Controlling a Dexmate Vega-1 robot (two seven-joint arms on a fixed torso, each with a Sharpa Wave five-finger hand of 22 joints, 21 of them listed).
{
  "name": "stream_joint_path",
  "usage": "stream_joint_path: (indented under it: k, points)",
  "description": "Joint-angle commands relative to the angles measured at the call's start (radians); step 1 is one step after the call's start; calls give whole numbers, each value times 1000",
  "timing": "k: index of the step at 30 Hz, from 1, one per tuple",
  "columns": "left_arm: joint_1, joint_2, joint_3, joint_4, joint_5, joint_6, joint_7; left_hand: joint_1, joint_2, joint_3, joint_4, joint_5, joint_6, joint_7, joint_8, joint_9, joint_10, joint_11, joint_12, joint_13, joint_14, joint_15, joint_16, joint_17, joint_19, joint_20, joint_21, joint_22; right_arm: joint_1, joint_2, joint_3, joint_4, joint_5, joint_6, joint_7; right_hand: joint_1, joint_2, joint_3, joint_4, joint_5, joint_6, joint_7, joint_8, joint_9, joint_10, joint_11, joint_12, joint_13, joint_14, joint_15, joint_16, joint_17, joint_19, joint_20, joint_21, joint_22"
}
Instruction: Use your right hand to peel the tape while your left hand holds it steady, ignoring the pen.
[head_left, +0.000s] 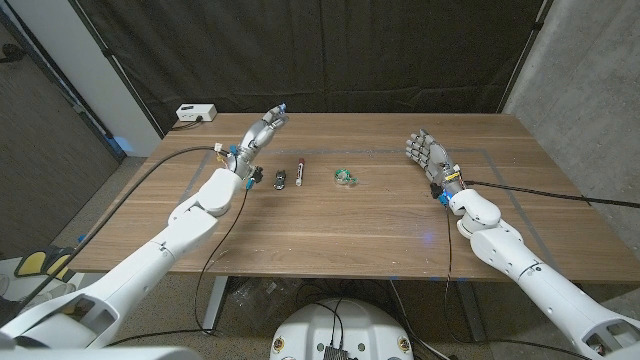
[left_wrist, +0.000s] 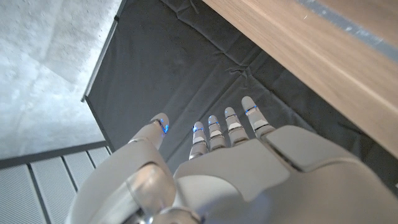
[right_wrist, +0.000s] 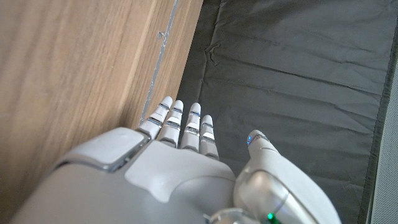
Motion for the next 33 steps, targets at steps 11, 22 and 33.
stream_joint_path:
  k: [11,22,33]
  points:
    - [-145,39,113,-56,288,84,-70,6,7,8,-9,-7,8,-3,-6,3,0,0,-9,2,4,-5,-2,6,10,5,1,3,-50,-7,1,-43,-42,71,-12,17,-1,5,-15,-3,9,-6,5,2,11,8,8,5,13,2,3,2,6,9,-7,6]
    - [-231,60,185,-76,404,103,-185,8,17,12,-4,-11,-12,-4,-23,4,-28,-5,-26,3,-20,-8,-15,10,0,-3,-6,4,-73,2,5,-43,-55,110,-25,18,-4,5,-19,-3,13,-9,5,2,13,8,7,5,13,4,1,3,8,10,-8,6]
    - [-296,93,237,-125,493,149,-333,68,7,37,-52,-14,146,11,14,5,78,-28,-7,3,4,-27,-18,5,20,-15,-11,4,-90,12,4,-44,-65,125,-44,20,-6,6,-23,-3,16,-10,4,2,17,7,8,5,15,4,0,3,7,12,-10,7]
